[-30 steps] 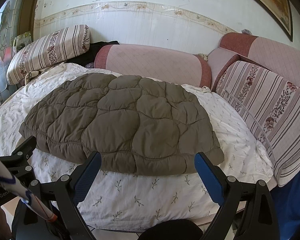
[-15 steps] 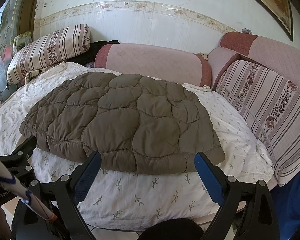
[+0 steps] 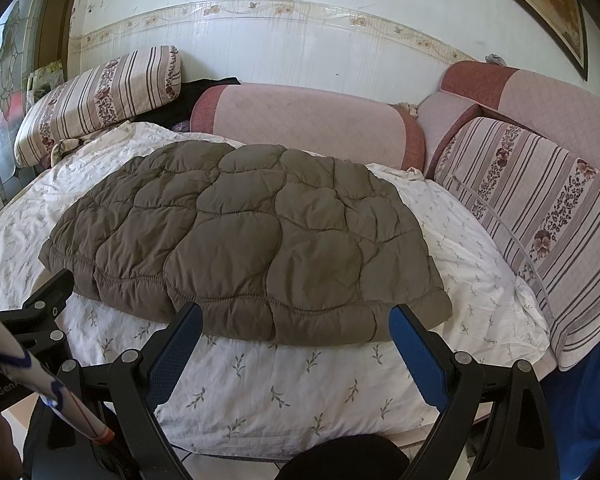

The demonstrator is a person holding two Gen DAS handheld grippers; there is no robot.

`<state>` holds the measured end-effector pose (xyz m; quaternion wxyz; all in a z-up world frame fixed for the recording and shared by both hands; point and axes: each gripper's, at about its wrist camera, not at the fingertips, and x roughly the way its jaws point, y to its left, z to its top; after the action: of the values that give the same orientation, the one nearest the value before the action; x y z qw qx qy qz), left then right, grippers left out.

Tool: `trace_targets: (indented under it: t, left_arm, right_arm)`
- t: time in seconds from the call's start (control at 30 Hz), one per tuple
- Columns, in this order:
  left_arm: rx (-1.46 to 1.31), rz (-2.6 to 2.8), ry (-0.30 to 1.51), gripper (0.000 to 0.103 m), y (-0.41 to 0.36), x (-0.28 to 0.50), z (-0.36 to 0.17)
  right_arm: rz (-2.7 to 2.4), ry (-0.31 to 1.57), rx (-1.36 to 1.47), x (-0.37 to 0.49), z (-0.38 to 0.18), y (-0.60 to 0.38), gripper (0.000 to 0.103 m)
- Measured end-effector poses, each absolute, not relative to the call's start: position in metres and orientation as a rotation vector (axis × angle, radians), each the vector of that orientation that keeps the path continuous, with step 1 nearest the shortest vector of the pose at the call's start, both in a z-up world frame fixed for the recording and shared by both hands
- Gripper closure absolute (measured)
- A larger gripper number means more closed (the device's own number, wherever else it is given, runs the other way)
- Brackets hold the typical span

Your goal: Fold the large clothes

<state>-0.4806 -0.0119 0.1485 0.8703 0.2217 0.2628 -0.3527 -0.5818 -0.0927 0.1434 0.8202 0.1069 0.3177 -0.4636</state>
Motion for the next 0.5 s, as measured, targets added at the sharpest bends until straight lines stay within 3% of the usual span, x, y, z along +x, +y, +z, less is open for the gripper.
trace_targets:
  t: [0.5]
  left_arm:
    - [0.465,-0.74,0.549,0.0,-0.0123,-0.4813,0.1481]
  right_arm:
    - [-0.985,0.676,0.229,-0.581,0.1429,-0.091,0.006]
